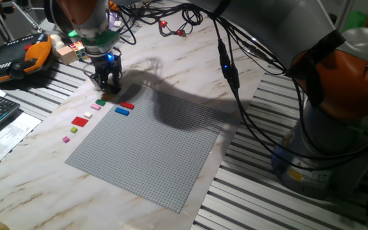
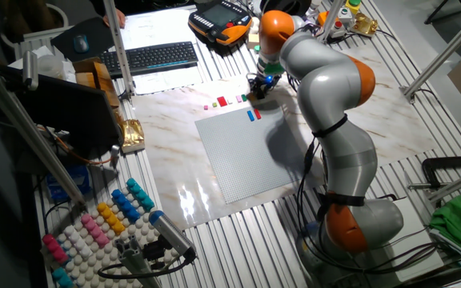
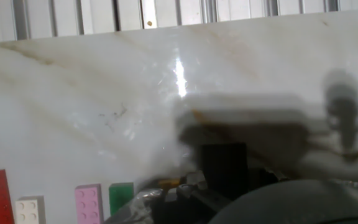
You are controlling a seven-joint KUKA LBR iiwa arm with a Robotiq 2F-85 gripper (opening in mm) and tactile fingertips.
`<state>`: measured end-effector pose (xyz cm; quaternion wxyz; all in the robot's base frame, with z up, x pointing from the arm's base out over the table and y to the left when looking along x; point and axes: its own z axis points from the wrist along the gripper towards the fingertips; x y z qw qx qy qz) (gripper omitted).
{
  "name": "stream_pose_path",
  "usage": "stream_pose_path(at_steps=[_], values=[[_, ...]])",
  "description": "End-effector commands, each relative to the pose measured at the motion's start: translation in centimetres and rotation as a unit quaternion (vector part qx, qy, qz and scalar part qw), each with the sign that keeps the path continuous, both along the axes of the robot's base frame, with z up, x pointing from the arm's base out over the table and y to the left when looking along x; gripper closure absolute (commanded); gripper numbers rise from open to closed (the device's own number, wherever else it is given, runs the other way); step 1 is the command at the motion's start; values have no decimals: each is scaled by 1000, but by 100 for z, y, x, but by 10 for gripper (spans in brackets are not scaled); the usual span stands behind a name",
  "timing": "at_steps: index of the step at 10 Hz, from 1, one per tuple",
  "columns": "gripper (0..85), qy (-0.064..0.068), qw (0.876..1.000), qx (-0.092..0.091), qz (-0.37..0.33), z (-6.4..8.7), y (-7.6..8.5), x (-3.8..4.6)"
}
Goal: Build with small Lego blocks
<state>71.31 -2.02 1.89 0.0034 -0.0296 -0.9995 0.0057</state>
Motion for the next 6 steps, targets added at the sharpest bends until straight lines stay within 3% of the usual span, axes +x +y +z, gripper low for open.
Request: stream_pose_path(at_steps=[1, 6], values=[[353, -1, 1000, -2, 3, -12, -5, 0], [357, -4, 1000, 1, 2, -55, 40, -26]])
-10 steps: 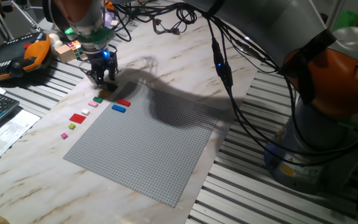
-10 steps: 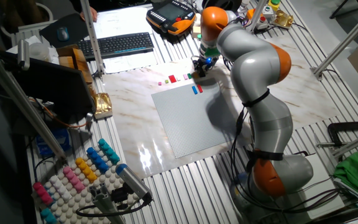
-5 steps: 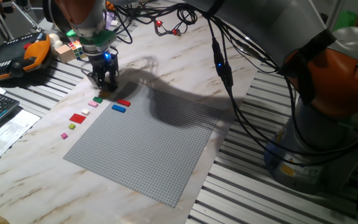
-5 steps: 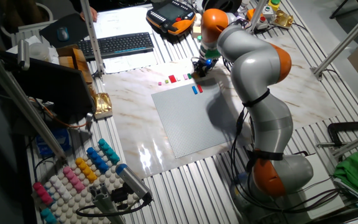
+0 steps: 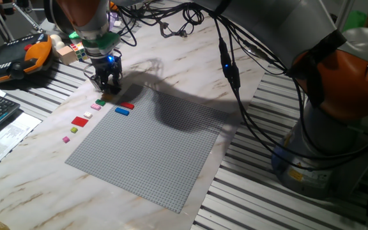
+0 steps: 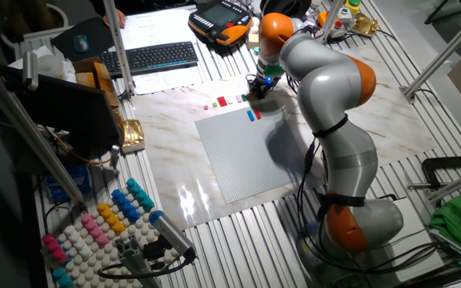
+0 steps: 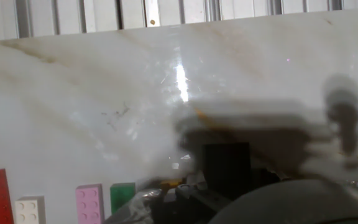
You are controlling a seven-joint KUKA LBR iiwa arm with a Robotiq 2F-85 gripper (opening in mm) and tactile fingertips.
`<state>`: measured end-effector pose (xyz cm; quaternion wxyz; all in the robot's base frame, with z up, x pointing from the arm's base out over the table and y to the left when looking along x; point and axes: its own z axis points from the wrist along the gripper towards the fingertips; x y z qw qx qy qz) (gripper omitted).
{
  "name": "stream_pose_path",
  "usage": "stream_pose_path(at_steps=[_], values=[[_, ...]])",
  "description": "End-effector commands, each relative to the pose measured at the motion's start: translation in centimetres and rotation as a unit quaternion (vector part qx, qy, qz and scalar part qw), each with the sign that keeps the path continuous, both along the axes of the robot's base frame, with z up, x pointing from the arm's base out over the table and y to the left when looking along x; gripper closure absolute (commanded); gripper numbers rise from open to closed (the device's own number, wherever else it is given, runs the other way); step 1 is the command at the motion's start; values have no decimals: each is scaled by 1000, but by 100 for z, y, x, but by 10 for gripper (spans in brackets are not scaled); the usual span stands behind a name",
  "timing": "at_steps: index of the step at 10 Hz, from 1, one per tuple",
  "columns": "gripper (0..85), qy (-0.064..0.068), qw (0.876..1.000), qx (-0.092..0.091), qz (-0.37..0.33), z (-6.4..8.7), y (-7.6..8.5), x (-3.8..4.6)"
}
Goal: Build with small Lego blocks
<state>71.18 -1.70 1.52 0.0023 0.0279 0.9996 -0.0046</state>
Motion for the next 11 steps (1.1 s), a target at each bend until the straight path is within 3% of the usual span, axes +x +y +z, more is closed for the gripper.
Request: stream_pose_path(at_steps=[1, 7, 11], values=[[360, 2, 1000, 2, 0, -20, 10, -16], [430, -1, 1000, 2, 1, -37, 34, -29], [600, -5, 1000, 1, 4, -56, 62, -43]])
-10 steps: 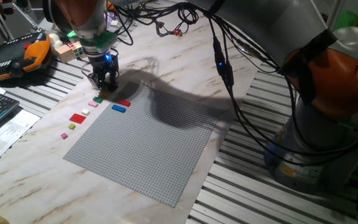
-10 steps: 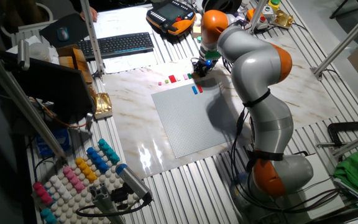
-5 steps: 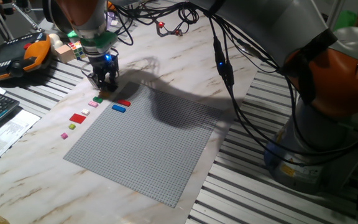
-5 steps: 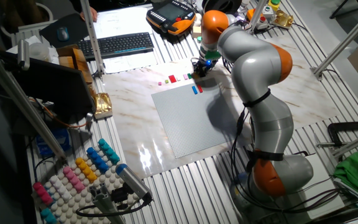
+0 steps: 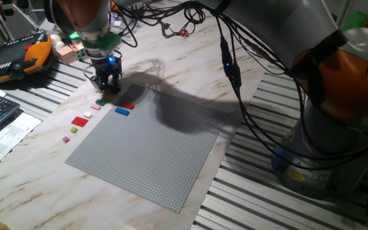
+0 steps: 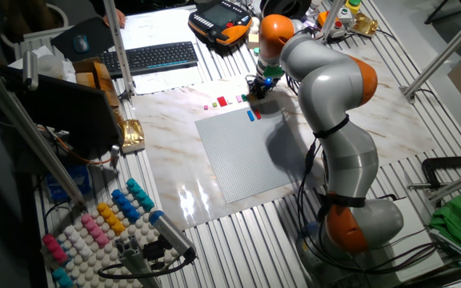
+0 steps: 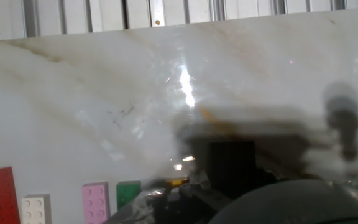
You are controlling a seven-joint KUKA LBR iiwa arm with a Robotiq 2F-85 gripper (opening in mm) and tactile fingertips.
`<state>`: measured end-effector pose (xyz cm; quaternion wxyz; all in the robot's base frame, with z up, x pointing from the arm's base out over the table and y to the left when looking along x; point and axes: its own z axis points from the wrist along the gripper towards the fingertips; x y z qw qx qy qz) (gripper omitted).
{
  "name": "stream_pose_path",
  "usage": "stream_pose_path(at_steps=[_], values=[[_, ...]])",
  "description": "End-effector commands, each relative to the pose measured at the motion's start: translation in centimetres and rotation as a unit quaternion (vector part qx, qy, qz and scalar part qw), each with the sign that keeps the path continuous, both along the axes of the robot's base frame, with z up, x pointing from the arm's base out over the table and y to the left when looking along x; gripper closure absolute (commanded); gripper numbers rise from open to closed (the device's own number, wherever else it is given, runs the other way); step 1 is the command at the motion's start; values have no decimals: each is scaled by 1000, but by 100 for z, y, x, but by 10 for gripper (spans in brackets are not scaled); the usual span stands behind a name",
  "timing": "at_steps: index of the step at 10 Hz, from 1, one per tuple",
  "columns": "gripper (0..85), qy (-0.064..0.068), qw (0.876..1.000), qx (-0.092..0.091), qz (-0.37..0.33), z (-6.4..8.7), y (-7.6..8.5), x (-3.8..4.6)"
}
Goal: Build with small Lego blocks
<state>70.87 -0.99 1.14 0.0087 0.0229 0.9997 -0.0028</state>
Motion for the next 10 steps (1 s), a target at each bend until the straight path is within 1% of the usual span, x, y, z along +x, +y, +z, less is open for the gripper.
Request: stream_pose_path(at_steps=[1, 2, 3, 5, 8, 10], values=[[640, 2, 1000, -1, 2, -19, -12, -10], [667, 2, 1000, -1, 3, -20, -13, -10], [640, 2, 1000, -1, 3, -21, -13, -10], [640, 2, 1000, -2, 5, -19, -14, -11], [673, 5, 1000, -4, 10, -6, -18, -8], [687, 16, 1000, -5, 12, 66, -32, 3]])
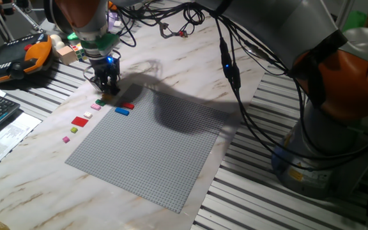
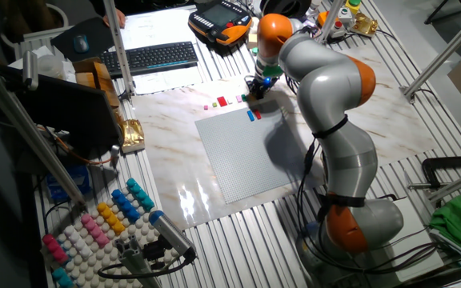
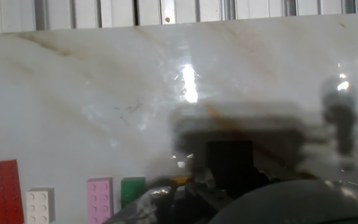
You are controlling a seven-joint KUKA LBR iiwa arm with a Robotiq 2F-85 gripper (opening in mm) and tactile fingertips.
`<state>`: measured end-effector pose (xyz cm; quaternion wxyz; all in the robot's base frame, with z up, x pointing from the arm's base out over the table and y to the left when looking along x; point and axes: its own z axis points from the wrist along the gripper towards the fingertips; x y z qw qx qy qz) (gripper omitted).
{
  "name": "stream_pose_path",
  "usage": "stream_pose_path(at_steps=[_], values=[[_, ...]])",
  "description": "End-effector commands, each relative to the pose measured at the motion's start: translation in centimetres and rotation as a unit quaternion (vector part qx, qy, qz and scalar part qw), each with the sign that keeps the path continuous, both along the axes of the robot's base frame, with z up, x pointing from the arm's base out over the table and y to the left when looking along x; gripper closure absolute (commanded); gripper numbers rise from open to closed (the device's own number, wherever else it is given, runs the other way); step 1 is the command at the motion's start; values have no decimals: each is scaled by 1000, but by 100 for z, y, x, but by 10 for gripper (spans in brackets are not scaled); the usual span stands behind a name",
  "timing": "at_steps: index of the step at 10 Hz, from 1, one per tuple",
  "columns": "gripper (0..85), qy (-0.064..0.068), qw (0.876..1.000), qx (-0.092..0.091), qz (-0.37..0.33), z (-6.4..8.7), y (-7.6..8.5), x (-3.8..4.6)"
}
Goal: Build with small Lego blocks
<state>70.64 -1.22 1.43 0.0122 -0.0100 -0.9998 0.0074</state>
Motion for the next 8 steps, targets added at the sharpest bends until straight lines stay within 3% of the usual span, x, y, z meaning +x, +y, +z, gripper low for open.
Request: stream_pose_path(at_steps=[1, 5, 8], values=[[693, 2, 1000, 0, -1, 95, -9, 24], [693, 16, 1000, -3, -4, 257, 4, 13], [750, 26, 1000, 3, -4, 322, 3, -2]])
